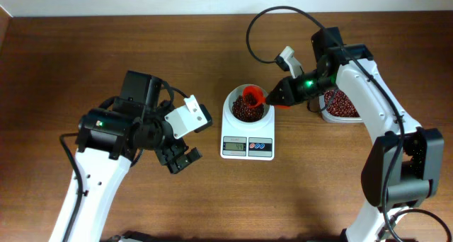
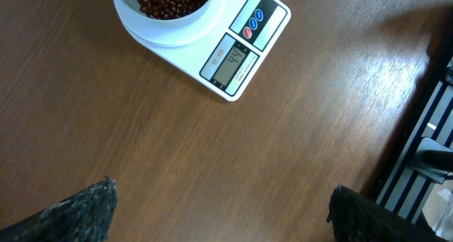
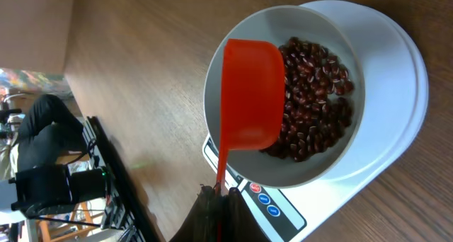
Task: Scoop and weigh 50g on scale
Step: 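Tilt the scoop slowly with the right gripper, trickling beans into the bowl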
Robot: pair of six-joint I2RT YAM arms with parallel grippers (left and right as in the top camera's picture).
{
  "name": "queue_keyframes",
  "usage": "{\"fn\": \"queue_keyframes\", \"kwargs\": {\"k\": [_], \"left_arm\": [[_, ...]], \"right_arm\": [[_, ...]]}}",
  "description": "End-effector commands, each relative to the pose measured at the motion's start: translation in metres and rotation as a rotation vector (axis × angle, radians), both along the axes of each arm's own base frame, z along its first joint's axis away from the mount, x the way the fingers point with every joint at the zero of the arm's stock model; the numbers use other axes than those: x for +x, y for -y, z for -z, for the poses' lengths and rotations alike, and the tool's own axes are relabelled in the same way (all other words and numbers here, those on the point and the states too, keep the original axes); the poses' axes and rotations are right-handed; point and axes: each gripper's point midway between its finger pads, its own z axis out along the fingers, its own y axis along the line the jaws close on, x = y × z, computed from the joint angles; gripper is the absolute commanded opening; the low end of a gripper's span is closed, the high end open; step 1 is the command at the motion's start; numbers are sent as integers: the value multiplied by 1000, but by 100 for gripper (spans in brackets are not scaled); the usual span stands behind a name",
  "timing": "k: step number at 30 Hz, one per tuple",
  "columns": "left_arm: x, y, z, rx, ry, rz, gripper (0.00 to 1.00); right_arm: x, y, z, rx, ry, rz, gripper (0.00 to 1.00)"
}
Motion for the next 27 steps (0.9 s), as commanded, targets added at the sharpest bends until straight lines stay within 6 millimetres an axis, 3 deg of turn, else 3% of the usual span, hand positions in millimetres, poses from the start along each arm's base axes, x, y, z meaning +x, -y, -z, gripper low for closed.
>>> {"fn": "queue_keyframes", "kwargs": {"k": [1,2,3,5,6,7,9,11,19,20,21,22,27], "left_arm": [[0,1,-8,-17,26,6,99],[0,1,-8,-17,26,6,99],[0,1,-8,-17,26,6,99],[0,1,-8,-17,26,6,99],[0,1,-8,-17,27,6,99],[0,1,-8,-17,27,6,99],[0,1,-8,-17,26,6,99],[0,1,-8,-17,27,6,99],[0,1,-8,-17,26,6,99],[0,1,-8,-17,27,6,99],[0,1,-8,-17,26,6,99],[0,1,-8,-17,26,6,99],[1,1,-8,-17,26,6,99]], "right_arm": [[-1,-7,-17,53,8,1,4],[-1,-11,-21,81,32,-23,4],[3,-2,-11,8,-6,40,4],[-1,-12,-23,97,32,-21,4],[5,4,-5,-45,-31,83,4],[-3,-16,-28,134,41,-42,4],[8,9,0,-83,-24,99,4],[5,1,-8,-21,-17,63,4],[4,0,-9,-9,-22,60,4],[-3,-11,-21,85,25,-25,4],[0,-5,-15,36,17,2,4],[9,22,11,-183,-60,161,4],[5,9,0,-83,-25,86,4]]}}
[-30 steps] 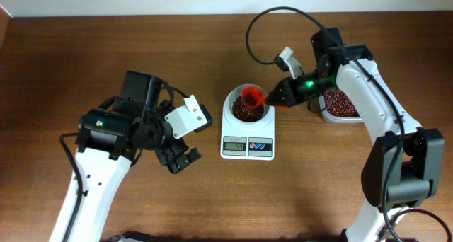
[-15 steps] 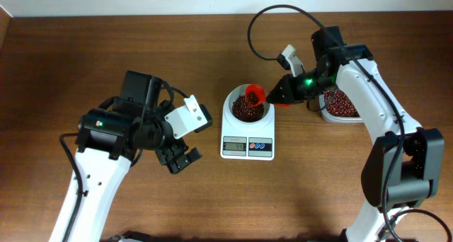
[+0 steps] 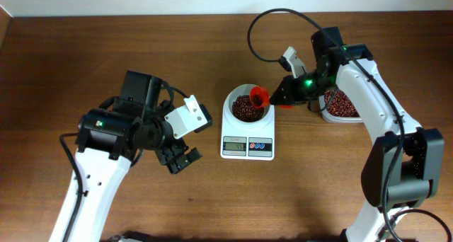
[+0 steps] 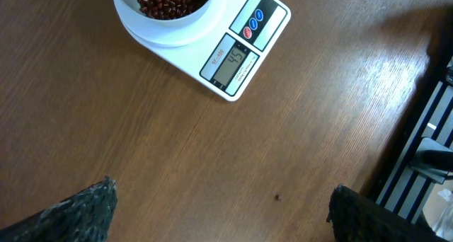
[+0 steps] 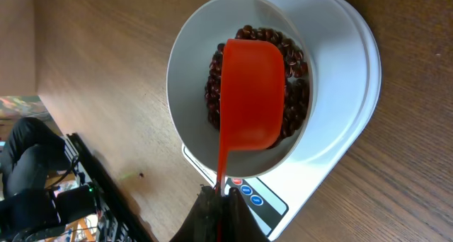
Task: Scoop and weigh 50g on scale
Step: 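Tilt the scoop slowly with the right gripper, trickling beans into the bowl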
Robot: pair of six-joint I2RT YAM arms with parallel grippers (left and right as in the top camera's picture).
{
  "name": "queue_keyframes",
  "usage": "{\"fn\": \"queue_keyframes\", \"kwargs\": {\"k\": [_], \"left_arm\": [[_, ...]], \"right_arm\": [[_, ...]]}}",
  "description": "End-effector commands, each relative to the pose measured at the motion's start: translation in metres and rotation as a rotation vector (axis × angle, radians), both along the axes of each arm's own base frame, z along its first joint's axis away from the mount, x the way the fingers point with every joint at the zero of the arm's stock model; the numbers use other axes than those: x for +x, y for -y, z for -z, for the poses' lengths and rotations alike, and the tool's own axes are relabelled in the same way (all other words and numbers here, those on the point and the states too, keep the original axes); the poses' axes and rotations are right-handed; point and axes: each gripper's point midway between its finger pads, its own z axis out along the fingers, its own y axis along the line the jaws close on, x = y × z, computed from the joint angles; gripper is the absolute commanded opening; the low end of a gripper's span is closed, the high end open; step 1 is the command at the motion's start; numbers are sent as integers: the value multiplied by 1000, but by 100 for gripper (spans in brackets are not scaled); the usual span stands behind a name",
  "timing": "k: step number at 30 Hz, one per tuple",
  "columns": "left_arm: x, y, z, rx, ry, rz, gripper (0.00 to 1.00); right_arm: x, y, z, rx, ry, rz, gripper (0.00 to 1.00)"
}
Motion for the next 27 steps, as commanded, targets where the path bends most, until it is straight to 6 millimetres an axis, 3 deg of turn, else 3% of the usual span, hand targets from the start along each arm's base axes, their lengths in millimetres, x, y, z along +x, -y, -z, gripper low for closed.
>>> {"fn": "queue_keyframes", "kwargs": {"k": [1,3,4,8,9,10,11,14,15,16,18,27], "left_arm": [[1,1,-8,-16,25,6,99],[1,1,-8,-16,26,6,99],[1,1,-8,-16,26,6,99],[1,0,-8,-13,28,5,99],[1,0,-8,-14,29,5,99],[1,0,-8,-14,29,5,99],[1,0,-8,-14,29,5,99],[1,0,-8,-14,29,5,99],[1,0,-8,-14,29,5,99],[1,0,-8,-14,29,5,99],[1,0,-8,-14,29,5,99],[1,0,-8,-14,29,5,99]], "right_arm": [[1,-4,-13,20,32,-7,4],[-2,-19,-29,146,115,-118,4],[3,-5,-14,30,70,-40,4],[3,-3,-13,17,57,-22,4],[-2,-18,-28,141,98,-100,4],[1,-15,-24,113,110,-98,4],[7,4,-6,-41,47,15,4],[6,3,-7,-33,41,15,4],[5,0,-9,-11,40,7,4],[-4,-24,-35,193,129,-142,4],[5,5,-5,-45,36,20,4],[5,0,-9,-11,38,10,4]]}}
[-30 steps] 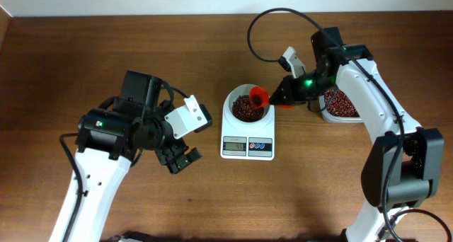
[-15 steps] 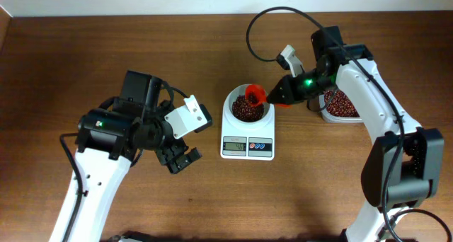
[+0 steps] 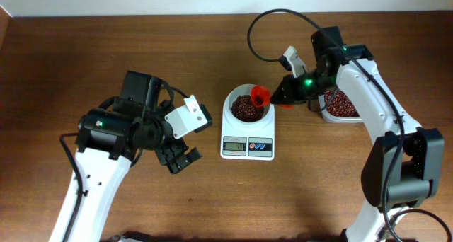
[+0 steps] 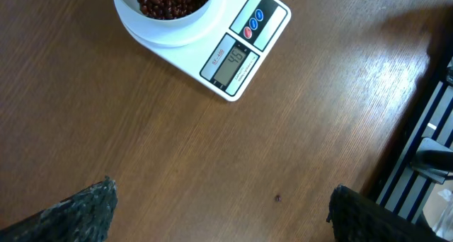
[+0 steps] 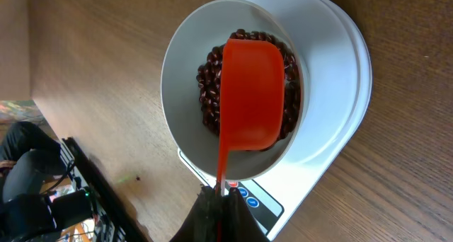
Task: Scoop and weigh 50g on scale
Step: 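Tilt the scoop slowly with the right gripper, trickling beans into the bowl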
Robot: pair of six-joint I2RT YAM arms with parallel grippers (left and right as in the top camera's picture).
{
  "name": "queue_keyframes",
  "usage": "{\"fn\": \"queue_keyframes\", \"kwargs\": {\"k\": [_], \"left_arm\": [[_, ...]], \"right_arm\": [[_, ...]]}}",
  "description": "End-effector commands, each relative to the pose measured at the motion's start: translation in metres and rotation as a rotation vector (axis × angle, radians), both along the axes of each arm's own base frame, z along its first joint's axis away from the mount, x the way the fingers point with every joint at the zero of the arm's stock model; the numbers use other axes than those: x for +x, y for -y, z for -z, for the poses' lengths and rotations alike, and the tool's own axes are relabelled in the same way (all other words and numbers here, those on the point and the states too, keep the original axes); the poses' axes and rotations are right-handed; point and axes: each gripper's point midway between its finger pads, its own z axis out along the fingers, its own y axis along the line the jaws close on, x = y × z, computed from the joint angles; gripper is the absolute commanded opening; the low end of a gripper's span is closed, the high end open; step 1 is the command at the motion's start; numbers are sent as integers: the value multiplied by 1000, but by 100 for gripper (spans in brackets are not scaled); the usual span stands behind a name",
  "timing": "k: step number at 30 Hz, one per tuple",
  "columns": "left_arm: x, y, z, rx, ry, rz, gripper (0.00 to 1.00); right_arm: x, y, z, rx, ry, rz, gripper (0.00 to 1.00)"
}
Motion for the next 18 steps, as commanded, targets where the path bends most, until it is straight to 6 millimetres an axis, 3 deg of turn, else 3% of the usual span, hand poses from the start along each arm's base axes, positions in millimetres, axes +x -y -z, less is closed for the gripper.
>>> {"fn": "queue_keyframes", "kwargs": {"k": [1,10,12,13,14,18], "left_arm": [[1,0,-8,-14,28,5,99],[1,0,-8,-14,28,5,99],[1,0,-8,-14,28,5,99],[1,0,-8,-14,28,5,99],[1,0,-8,-14,28,5,99],[1,0,-8,-14,28,5,99]], "right_arm": [[2,-1,-10,2,33,-3,4],[1,-2,-11,10,31,-4,4],[-4,-17,-26,133,72,-87,4],[-1,-17,-25,122,105,-106,4],[5,3,-7,-33,32,21,4],[2,-8,-16,49,38,-15,4]]}}
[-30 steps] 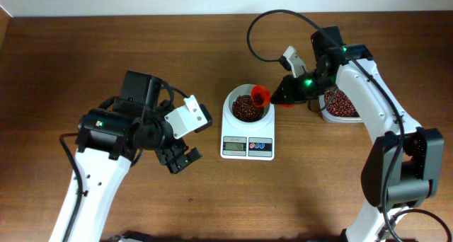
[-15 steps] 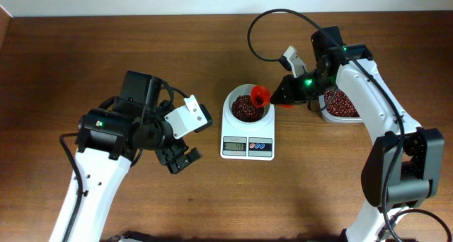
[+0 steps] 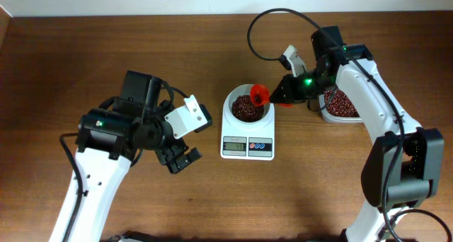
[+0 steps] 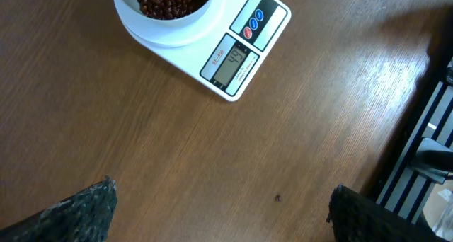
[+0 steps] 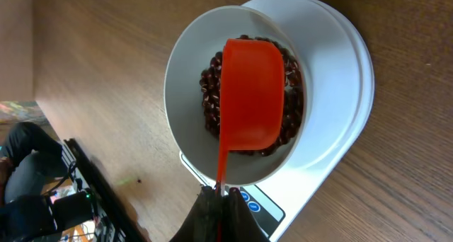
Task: Scoop and weigh 50g on scale
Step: 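Tilt the scoop slowly with the right gripper, trickling beans into the bowl, then carry the scoop right of the scale and lower it onto the table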
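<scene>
A white digital scale (image 3: pixel 247 144) stands mid-table, carrying a white bowl (image 3: pixel 244 106) of dark red beans (image 5: pixel 291 111). Its display (image 4: pixel 231 62) faces the front. My right gripper (image 5: pixel 221 194) is shut on the handle of the orange scoop (image 5: pixel 249 93), whose cup hangs tipped over the bowl, underside toward the wrist camera. The scoop (image 3: pixel 260 95) sits over the bowl's right rim in the overhead view. My left gripper (image 3: pixel 180 159) is open above bare table left of the scale, its fingertips (image 4: pixel 78 206) far apart with nothing between them.
A container of red beans (image 3: pixel 341 104) sits to the right of the scale, partly behind my right arm. A single stray bean (image 4: pixel 277 197) lies on the wood in front of the scale.
The scoop has shifted very slightly over the bowl. The scale's display digits have changed. The left arm has not moved.
At first the scoop was tipped over the bowl's near rim with the beans showing beside it. Then it stood further over the bowl's middle, and a stray bean appeared on the table. The display figures rose between moments.
</scene>
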Robot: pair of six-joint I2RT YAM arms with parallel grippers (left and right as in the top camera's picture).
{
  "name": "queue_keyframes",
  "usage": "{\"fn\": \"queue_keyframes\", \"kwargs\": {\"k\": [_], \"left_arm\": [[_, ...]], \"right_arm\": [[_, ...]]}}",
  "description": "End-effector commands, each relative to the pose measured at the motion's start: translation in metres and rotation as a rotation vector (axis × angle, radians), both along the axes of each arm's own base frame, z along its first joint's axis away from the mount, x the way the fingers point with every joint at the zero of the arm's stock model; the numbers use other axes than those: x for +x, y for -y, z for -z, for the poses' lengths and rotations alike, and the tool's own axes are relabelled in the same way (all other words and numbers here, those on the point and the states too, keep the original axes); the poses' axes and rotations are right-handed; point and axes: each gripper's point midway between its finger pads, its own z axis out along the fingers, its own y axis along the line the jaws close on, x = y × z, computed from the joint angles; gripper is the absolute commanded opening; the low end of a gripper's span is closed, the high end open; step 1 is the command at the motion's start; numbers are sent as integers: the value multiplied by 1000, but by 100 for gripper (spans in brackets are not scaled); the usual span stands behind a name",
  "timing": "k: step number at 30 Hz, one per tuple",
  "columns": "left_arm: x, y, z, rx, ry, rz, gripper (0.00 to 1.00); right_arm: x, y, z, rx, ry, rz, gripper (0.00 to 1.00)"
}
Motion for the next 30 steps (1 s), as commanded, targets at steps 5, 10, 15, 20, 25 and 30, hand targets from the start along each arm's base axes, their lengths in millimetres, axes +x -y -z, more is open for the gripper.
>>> {"fn": "queue_keyframes", "kwargs": {"k": [5,10,15,20,25,30], "left_arm": [[1,0,-8,-14,28,5,99],[1,0,-8,-14,28,5,99],[1,0,-8,-14,28,5,99],[1,0,-8,-14,28,5,99],[1,0,-8,-14,28,5,99],[1,0,-8,-14,28,5,99]], "right_arm": [[-1,-1,-9,-4,38,-24,4],[-1,-2,-11,7,36,-26,4],[-1,-2,-11,7,36,-26,4],[-1,-2,-11,7,36,-26,4],[-4,-9,-18,68,31,-38,4],[-2,-11,-42,107,42,-46,4]]}}
